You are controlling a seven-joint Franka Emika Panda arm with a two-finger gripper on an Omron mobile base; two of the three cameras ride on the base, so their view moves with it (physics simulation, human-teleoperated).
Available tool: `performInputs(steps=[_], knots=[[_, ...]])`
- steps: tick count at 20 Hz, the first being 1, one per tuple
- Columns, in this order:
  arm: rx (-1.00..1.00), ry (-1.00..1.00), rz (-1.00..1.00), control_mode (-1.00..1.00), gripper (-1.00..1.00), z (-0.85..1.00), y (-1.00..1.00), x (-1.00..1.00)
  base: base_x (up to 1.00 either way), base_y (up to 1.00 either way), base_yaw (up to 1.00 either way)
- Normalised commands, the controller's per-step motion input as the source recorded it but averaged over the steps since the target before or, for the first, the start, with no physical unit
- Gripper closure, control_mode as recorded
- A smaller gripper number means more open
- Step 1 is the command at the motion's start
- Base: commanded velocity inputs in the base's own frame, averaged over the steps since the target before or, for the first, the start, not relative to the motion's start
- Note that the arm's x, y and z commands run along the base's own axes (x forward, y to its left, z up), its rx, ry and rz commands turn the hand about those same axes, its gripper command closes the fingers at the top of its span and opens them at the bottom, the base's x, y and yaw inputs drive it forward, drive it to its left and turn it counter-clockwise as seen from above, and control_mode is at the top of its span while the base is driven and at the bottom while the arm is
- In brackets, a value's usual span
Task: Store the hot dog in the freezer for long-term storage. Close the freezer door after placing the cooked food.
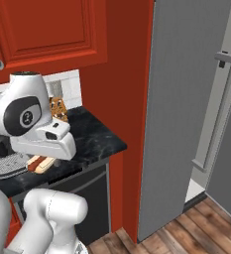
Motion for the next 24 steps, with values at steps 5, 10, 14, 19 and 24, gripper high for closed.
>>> performInputs(steps=[5, 10, 14, 19, 24], knots=[[-0.03, 0.03, 0.0, -1.0, 1.0, -0.03, 0.0, -0.12, 0.0, 0.0, 0.0], [0.0, 0.0, 0.0, -1.0, 1.0, 0.0, 0.0, 0.0, 0.0, 0.0, 0.0], [0.0, 0.0, 0.0, -1.0, 1.0, 0.0, 0.0, 0.0, 0.0, 0.0, 0.0], [0.0, 0.0, -0.01, 1.0, 1.0, 0.0, -0.02, -0.06, -0.19, -0.07, -0.04], [0.0, 0.0, 0.0, 1.0, 1.0, 0.0, 0.0, 0.0, -0.47, -0.41, -0.26]])
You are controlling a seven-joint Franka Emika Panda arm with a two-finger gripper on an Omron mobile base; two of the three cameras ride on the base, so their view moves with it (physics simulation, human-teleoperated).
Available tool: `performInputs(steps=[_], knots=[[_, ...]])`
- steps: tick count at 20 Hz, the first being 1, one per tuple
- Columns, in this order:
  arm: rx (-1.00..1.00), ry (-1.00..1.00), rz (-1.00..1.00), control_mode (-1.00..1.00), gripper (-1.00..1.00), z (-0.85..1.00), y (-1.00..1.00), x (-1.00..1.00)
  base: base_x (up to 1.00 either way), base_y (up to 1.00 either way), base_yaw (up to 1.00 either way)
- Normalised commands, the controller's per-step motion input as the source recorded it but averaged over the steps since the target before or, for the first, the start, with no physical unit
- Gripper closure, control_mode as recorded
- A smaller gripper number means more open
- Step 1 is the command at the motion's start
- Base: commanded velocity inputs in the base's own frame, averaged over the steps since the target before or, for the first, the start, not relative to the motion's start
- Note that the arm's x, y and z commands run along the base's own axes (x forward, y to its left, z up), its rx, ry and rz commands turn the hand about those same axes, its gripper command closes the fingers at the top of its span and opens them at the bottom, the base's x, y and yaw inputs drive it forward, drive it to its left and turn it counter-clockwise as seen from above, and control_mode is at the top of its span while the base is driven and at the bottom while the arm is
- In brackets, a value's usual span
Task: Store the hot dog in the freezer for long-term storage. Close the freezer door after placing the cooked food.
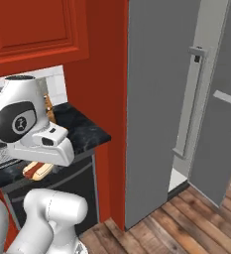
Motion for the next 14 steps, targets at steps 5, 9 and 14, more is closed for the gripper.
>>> performInputs(steps=[5, 9, 14], knots=[[0.0, 0.0, 0.0, 1.0, 1.0, 0.0, 0.0, 0.0, -0.33, -0.46, -0.48], [0.0, 0.0, 0.0, 1.0, 1.0, 0.0, 0.0, 0.0, -0.04, -0.61, -0.45], [0.0, 0.0, 0.0, 1.0, 1.0, 0.0, 0.0, 0.0, 0.09, -0.41, -0.41]])
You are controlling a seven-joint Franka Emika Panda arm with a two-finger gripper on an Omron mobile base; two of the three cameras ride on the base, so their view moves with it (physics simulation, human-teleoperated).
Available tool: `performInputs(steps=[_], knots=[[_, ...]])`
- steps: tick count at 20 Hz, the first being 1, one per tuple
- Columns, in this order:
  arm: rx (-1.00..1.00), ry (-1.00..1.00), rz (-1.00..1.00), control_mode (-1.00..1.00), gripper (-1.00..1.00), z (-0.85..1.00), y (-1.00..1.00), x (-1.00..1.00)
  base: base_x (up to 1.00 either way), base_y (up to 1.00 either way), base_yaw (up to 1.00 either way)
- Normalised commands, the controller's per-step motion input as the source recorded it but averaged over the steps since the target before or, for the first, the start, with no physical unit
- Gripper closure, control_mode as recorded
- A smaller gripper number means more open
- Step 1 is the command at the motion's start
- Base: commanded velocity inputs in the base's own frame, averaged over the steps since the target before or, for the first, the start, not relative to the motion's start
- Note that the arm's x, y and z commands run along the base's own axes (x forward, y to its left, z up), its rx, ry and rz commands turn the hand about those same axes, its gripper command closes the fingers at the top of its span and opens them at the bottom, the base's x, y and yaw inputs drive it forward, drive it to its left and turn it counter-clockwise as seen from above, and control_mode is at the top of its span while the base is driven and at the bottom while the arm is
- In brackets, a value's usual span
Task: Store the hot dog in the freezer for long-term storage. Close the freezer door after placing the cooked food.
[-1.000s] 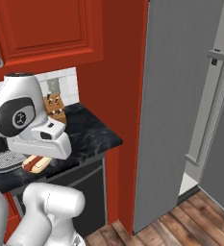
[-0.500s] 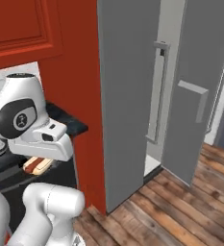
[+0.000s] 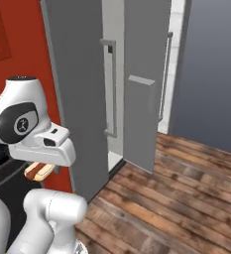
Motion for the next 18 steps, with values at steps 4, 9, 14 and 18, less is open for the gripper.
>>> performInputs(steps=[4, 9, 14, 18], knots=[[0.0, 0.0, 0.0, 1.0, 1.0, 0.0, 0.0, 0.0, 0.48, -0.37, -0.3], [0.0, 0.0, 0.0, 1.0, 1.0, 0.0, 0.0, 0.0, 0.86, -0.41, -0.01], [0.0, 0.0, 0.0, 1.0, 1.0, 0.0, 0.0, 0.0, 0.9, -0.44, 0.1], [0.0, 0.0, 0.0, 1.0, 1.0, 0.0, 0.0, 0.0, 0.35, -0.44, 0.42]])
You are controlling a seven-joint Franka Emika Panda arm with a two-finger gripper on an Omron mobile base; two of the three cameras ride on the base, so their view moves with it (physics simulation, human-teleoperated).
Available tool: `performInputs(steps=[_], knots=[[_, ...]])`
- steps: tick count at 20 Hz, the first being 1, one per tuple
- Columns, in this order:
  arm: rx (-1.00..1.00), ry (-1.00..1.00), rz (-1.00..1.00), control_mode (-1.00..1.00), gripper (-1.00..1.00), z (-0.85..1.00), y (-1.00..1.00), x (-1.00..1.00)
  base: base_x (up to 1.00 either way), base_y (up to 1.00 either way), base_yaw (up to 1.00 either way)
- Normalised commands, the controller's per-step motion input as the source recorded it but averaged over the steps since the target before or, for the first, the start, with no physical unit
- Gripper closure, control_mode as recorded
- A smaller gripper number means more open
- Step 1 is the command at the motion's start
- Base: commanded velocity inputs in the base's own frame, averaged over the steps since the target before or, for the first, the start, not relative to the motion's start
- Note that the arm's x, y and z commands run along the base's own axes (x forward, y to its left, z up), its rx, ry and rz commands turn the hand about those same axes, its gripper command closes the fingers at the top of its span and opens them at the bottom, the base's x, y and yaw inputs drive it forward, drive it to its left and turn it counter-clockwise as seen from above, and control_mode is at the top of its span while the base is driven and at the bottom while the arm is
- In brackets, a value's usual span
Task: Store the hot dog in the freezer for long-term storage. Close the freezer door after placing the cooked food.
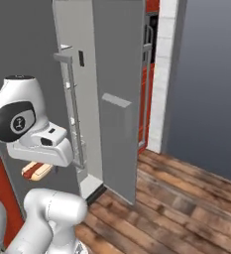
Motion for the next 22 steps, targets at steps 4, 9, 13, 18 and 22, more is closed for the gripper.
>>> performInputs(steps=[4, 9, 13, 18, 22], knots=[[0.0, 0.0, 0.0, 1.0, 1.0, 0.0, 0.0, 0.0, 0.28, -0.29, 0.51], [0.0, 0.0, 0.0, 1.0, 1.0, 0.0, 0.0, 0.0, 0.34, -0.7, 0.58], [0.0, 0.0, 0.0, 1.0, 1.0, 0.0, 0.0, 0.0, 0.11, -0.76, 0.68], [0.0, 0.0, 0.0, 1.0, 1.0, 0.0, 0.0, 0.0, 0.0, -0.93, 0.65], [0.0, 0.0, 0.0, 1.0, 1.0, 0.0, 0.0, 0.0, 0.0, -0.92, 0.62]])
